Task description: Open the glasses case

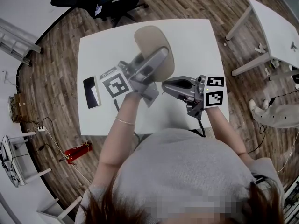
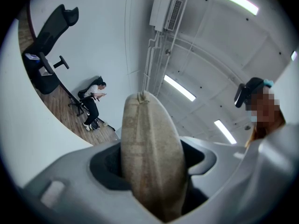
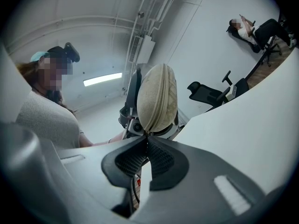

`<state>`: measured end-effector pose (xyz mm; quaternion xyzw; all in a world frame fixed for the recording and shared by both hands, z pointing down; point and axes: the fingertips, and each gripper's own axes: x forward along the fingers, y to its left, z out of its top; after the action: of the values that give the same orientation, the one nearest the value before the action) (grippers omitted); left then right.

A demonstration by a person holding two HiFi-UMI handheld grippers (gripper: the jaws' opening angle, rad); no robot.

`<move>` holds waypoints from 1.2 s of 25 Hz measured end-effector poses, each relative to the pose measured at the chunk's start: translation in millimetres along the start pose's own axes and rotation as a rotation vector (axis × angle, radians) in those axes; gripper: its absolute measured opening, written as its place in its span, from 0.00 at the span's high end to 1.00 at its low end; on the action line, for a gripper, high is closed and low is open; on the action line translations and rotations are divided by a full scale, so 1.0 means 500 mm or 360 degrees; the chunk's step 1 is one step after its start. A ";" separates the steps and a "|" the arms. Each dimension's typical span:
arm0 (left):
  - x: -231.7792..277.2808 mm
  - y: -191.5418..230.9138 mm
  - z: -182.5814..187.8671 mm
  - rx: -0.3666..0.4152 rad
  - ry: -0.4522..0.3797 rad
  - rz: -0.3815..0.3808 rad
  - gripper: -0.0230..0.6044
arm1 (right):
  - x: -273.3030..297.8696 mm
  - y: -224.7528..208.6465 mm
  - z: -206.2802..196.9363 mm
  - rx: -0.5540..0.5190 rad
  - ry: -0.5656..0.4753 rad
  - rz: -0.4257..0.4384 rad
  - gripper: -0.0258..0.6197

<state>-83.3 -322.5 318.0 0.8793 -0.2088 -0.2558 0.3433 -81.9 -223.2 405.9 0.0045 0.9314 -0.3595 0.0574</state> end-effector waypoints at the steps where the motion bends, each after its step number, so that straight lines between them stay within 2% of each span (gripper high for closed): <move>1: 0.000 0.000 0.000 -0.0005 -0.0003 0.0002 0.47 | 0.001 0.000 0.000 -0.0001 0.0004 0.0000 0.94; 5: -0.008 0.004 -0.001 -0.0030 -0.0016 0.0004 0.48 | 0.001 -0.002 -0.006 -0.0051 0.0047 -0.0012 0.94; 9: -0.017 0.009 -0.007 -0.0056 -0.0026 0.0009 0.48 | -0.004 -0.008 -0.024 -0.0170 0.0143 -0.0103 0.92; 10: -0.022 0.011 -0.007 -0.0067 -0.0040 0.0013 0.48 | -0.006 -0.009 -0.037 -0.0203 0.0190 -0.0126 0.90; 12: -0.038 0.024 -0.001 -0.0096 -0.0086 0.0045 0.48 | -0.016 -0.011 -0.066 -0.0225 0.0265 -0.0141 0.68; 14: -0.059 0.043 0.008 -0.0125 -0.0127 0.0092 0.48 | -0.029 -0.014 -0.075 -0.0159 0.0250 -0.0145 0.62; 19: -0.083 0.058 0.004 -0.0150 -0.0162 0.0110 0.48 | -0.019 -0.031 -0.014 -0.0017 0.0021 -0.0187 0.49; 24: -0.071 0.060 -0.039 -0.0094 -0.0098 0.0136 0.47 | 0.009 -0.048 0.012 0.0163 -0.0062 -0.0202 0.47; 26: -0.070 0.063 -0.049 -0.0076 -0.0069 0.0152 0.47 | 0.006 -0.061 0.007 0.0269 -0.0072 -0.0245 0.56; 30: -0.074 0.079 -0.066 -0.0090 -0.0010 0.0167 0.47 | 0.005 -0.074 -0.009 0.0379 -0.0037 -0.0288 0.55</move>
<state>-100.2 -312.7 378.3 0.8563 -0.2484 -0.2459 0.3803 -86.5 -247.6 433.4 -0.0767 0.8781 -0.4711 0.0346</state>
